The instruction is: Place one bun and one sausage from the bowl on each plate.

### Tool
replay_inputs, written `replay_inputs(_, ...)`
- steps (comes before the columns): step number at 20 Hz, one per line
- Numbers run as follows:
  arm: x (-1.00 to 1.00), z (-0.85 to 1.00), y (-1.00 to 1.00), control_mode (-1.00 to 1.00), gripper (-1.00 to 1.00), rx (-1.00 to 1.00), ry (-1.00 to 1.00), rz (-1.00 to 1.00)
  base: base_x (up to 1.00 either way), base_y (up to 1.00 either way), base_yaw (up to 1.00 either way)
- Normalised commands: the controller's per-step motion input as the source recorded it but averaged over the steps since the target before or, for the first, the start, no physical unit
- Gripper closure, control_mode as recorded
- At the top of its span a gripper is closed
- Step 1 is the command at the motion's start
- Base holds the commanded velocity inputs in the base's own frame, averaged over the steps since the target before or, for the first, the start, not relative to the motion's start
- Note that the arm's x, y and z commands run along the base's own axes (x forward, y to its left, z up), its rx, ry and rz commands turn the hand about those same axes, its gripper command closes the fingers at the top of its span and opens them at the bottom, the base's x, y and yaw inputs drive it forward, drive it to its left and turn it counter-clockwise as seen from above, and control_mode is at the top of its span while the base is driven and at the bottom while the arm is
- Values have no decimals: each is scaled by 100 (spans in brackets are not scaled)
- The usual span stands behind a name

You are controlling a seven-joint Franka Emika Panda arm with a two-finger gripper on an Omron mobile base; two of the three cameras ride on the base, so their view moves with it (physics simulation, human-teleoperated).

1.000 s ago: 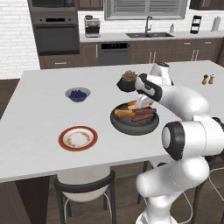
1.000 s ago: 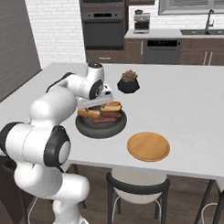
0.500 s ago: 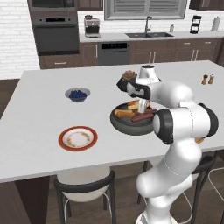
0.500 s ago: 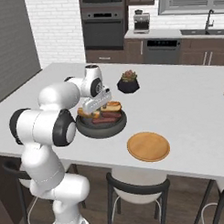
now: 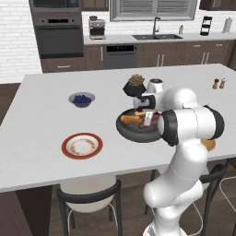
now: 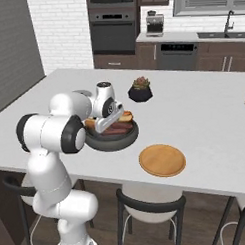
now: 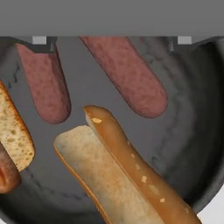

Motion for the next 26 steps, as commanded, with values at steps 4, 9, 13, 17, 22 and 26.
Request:
replay_inputs(4,18,-39,0,-100,-100,-1,-8,0,0,0,0)
replay_inputs(9,-13,-32,0,-100,-100,0,-1,0,0,0,0)
replay_inputs(13,-6,-26,5,-100,100,0,-2,1,0,0,0)
replay_inputs(17,-13,-29,2,-100,100,1,0,0,0,0,0)
replay_inputs(22,-26,-33,3,-100,100,1,0,0,0,0,0)
replay_inputs(26,-15,6,0,-100,100,0,-2,0,0,0,0)
